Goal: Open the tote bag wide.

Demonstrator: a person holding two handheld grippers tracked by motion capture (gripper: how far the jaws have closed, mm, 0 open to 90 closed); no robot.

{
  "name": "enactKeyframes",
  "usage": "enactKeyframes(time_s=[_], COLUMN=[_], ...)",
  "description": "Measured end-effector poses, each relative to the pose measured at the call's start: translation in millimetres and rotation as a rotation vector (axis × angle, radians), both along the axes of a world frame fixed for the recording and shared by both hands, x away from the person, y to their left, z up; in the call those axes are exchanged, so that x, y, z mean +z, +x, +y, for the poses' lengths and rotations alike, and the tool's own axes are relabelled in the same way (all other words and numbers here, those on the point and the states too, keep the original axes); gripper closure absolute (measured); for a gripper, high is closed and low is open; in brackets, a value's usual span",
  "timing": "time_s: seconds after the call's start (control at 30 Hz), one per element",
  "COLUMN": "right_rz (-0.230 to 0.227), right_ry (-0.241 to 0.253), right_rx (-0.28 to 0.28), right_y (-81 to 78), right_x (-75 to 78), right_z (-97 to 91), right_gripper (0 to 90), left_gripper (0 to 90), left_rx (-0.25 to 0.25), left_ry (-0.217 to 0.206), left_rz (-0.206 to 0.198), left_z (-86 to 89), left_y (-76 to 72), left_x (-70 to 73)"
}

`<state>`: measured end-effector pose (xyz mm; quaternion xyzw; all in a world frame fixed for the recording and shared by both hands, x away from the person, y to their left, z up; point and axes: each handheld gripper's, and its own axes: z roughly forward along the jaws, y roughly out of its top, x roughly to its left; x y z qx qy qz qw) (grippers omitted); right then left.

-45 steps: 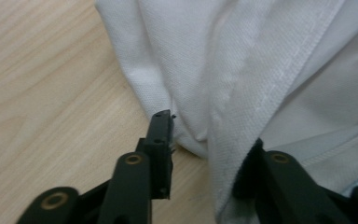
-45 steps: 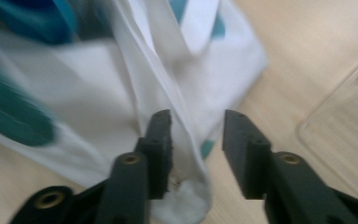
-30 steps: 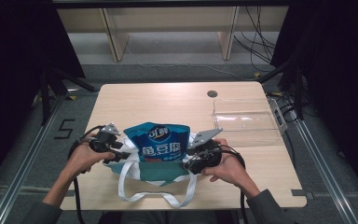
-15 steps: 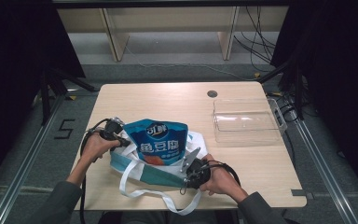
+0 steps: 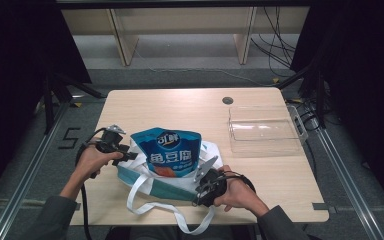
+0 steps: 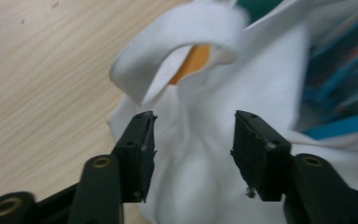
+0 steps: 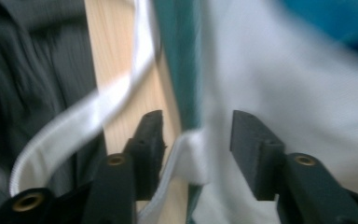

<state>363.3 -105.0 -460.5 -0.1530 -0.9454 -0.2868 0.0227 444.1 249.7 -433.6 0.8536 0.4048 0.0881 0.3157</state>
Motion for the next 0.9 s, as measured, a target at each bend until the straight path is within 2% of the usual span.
enactKeyframes(time_s=[0.03, 0.07, 0.1, 0.13, 0.17, 0.23, 0.3, 0.33, 0.4, 0.43, 0.47, 0.5, 0.53, 0.57, 0.6, 0.63, 0.7, 0.8, 0.83, 0.87, 0.9], right_rz=[-0.011, -0.029, -0.039, -0.058, -0.065, -0.100, -0.147, -0.169, -0.173, -0.185, -0.204, -0.211, -0.214, -0.216, -0.233, -0.232, -0.226, -0.205, -0.207, -0.203, -0.194], right_ry=[0.031, 0.074, 0.090, 0.135, 0.159, 0.196, 0.184, 0.190, 0.167, 0.166, 0.170, 0.162, 0.141, 0.130, 0.135, 0.129, 0.125, 0.146, 0.133, 0.134, 0.111], right_rx=[-0.007, -0.027, -0.037, -0.054, -0.056, -0.119, -0.169, -0.193, -0.235, -0.248, -0.274, -0.279, -0.285, -0.299, -0.303, -0.311, -0.305, -0.292, -0.282, -0.273, -0.272], right_y=[0.8, 1.3, 1.9, 3.2, 5.1, 6.8, 10.7, 13.4, 15.8, 17.2, 19.7, 21.5, 24.8, 26.7, 29.9, 31.2, 37.1, 45.3, 47.5, 50.9, 53.1], right_x=[7.9, 15.7, 20.6, 27.3, 31.3, 40.0, 45.9, 46.9, 47.0, 45.9, 43.0, 41.9, 40.9, 39.7, 37.4, 36.5, 36.2, 33.8, 33.5, 31.2, 29.4], right_z=[-3.6, -8.0, -11.2, -16.6, -20.0, -28.2, -36.3, -40.0, -44.5, -45.6, -46.6, -47.4, -49.0, -49.3, -48.8, -48.3, -46.0, -37.2, -35.3, -31.8, -29.9], right_gripper=[52.5, 51.4, 50.2, 49.9, 49.9, 49.4, 49.1, 49.1, 49.1, 49.1, 49.1, 49.1, 49.1, 49.2, 49.7, 50.0, 51.5, 58.5, 63.8, 74.7, 80.2], left_gripper=[44.1, 44.0, 43.7, 43.5, 43.5, 43.1, 42.6, 42.2, 40.8, 40.3, 39.0, 37.4, 36.1, 36.2, 35.7, 34.5, 34.3, 47.4, 51.9, 61.1, 66.4], left_rx=[0.000, -0.023, -0.023, -0.057, -0.078, -0.141, -0.182, -0.193, -0.205, -0.244, -0.258, -0.299, -0.310, -0.295, -0.305, -0.329, -0.349, -0.370, -0.387, -0.411, -0.435], left_ry=[0.000, -0.016, -0.016, -0.035, -0.048, -0.068, -0.112, -0.115, -0.123, -0.119, -0.125, -0.132, -0.149, -0.175, -0.172, -0.169, -0.147, -0.072, -0.036, 0.002, 0.034], left_rz=[0.000, -0.023, -0.023, -0.043, -0.042, -0.041, -0.025, -0.016, -0.004, 0.001, 0.005, -0.004, 0.010, 0.039, 0.053, 0.064, 0.081, 0.061, 0.041, 0.041, 0.039], left_z=[0.0, -0.9, -0.9, -3.4, -5.7, -10.7, -18.4, -20.2, -25.1, -27.8, -29.7, -32.2, -33.7, -36.3, -37.4, -39.5, -42.4, -46.9, -48.5, -48.8, -49.3], left_y=[0.0, -11.9, -11.9, -24.2, -30.3, -42.4, -53.3, -56.0, -60.9, -61.8, -62.3, -60.9, -60.4, -60.8, -60.5, -61.2, -62.8, -67.1, -69.5, -71.2, -73.1], left_x=[0.0, 12.7, 12.7, 22.2, 25.0, 28.0, 25.0, 23.7, 18.9, 15.3, 12.5, 8.3, 4.5, -0.4, -4.0, -9.8, -17.4, -26.6, -31.4, -34.0, -36.6])
